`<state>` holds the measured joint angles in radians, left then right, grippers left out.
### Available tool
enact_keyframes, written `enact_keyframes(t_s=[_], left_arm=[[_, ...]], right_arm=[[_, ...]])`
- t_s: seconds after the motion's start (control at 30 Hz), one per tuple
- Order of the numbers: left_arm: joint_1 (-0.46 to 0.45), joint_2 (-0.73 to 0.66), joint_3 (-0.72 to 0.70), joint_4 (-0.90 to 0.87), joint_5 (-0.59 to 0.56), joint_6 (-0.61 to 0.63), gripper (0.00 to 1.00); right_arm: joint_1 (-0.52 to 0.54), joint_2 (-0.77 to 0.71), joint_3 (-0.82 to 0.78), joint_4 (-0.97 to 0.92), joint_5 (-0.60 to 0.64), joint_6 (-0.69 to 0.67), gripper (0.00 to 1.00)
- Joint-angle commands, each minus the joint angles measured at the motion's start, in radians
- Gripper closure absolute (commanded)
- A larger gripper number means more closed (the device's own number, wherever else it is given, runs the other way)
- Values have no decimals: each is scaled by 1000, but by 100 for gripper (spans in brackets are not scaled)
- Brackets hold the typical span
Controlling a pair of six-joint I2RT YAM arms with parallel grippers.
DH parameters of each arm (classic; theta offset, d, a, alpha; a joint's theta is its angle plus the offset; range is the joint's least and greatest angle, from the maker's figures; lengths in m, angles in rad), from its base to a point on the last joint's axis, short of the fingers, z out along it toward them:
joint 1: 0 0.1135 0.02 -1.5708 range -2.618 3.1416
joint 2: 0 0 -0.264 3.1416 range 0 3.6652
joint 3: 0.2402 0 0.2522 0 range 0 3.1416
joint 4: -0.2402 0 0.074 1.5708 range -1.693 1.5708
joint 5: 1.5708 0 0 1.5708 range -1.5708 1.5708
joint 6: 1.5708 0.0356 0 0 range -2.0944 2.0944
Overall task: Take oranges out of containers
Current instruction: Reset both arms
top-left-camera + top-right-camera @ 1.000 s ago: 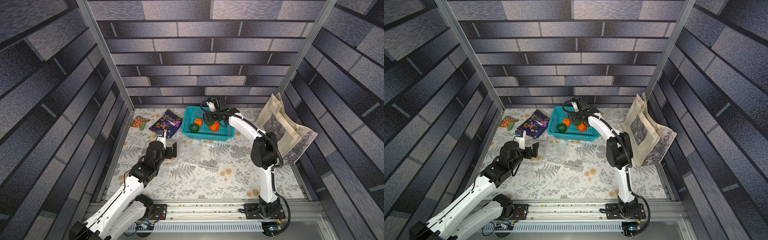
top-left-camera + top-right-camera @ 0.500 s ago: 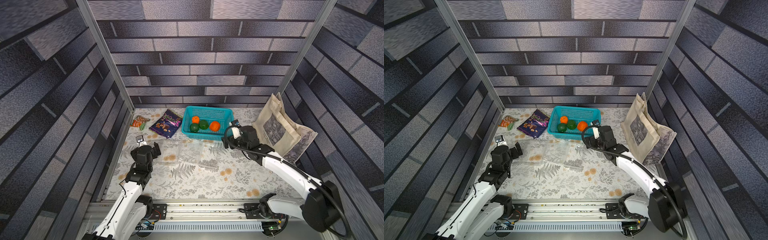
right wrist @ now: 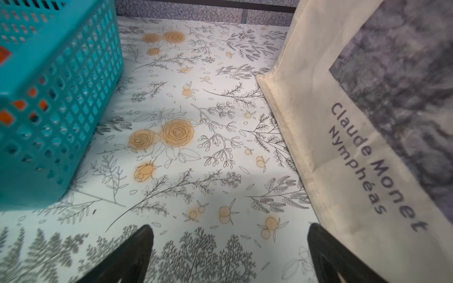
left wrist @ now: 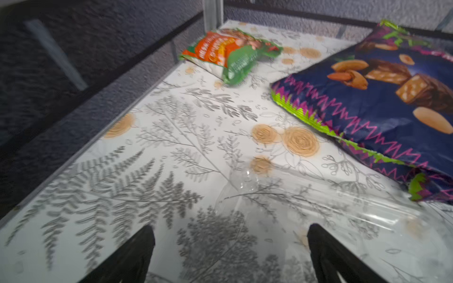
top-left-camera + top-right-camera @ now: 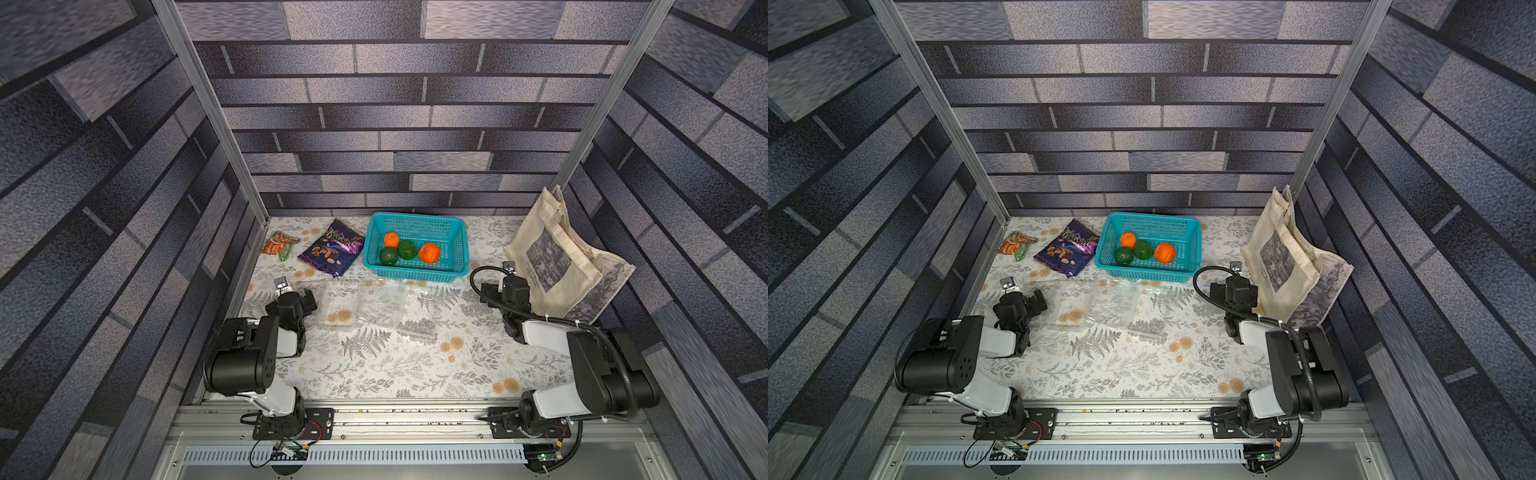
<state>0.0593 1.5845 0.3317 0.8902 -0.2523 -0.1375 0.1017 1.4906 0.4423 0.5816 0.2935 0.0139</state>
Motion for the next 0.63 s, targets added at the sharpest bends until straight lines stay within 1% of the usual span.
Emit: enact_keyframes(t_s=[0.0,0.03,0.07,0.1,0.13,0.17,0.2,0.3,0.4,0.6], left_arm=[[-12,-4,45,83,38,56,0],[-12,-6,47,68,43,58,0],[-8,-27,64,1,51,47,0],[-12,-29,64,3,48,49,0],[-19,-8,51,65,36,65,0],[-31,-8,49,67,19,73,0],[-45,-20,53,36,-4,75,0],[-69,-4,25,123,-26,111,0],[-80,-2,18,140,-18,131,0],[-78,-5,22,128,-16,128,0]], right_arm=[[-54,43,-82,339,-79,28,0],[-46,51,-77,344,-84,11,0],[-41,33,-69,284,-82,1,0],[-41,41,-83,328,-97,-4,0],[-40,47,-87,346,-144,-19,0],[-41,39,-70,298,-194,-39,0],[-41,35,-77,310,-195,-38,0],[-40,37,-79,312,-191,-37,0],[-40,41,-73,307,-205,-42,0],[-43,39,-75,309,-203,-41,0]])
